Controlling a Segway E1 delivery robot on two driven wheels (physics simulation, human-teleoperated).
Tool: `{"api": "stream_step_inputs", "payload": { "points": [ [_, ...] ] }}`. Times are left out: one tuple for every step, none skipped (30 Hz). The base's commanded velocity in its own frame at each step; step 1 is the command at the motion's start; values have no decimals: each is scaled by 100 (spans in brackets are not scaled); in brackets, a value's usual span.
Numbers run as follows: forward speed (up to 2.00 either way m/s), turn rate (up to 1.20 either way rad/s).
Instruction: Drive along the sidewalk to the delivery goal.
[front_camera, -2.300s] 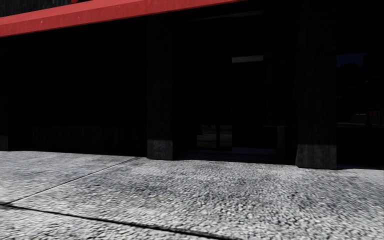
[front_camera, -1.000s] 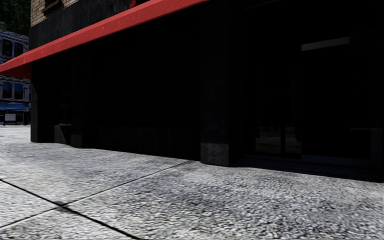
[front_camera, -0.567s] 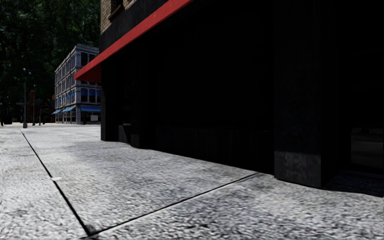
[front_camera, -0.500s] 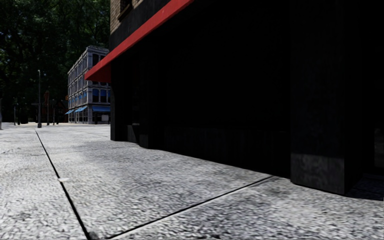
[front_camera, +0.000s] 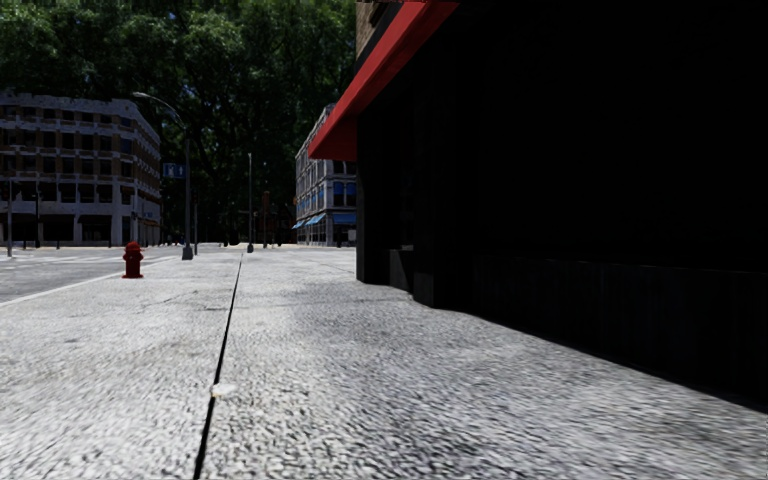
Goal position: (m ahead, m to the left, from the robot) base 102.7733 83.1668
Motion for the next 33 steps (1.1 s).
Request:
{"api": "stream_step_inputs", "payload": {
  "points": [
    [200,81],
    [200,81],
    [200,81],
    [200,81],
    [200,81],
    [200,81],
    [200,81],
    [200,81],
    [200,79],
    [200,70],
    [200,0],
    [200,0],
    [200,0],
    [200,0],
    [200,0],
    [200,0],
    [200,0],
    [200,0],
    [200,0],
    [200,0],
    [200,0],
    [200,0],
    [200,0],
    [200,0],
    [200,0],
    [200,0],
    [200,0],
    [200,0],
    [200,0],
    [200,0],
    [200,0],
    [200,0],
    [200,0]
  ]
}}
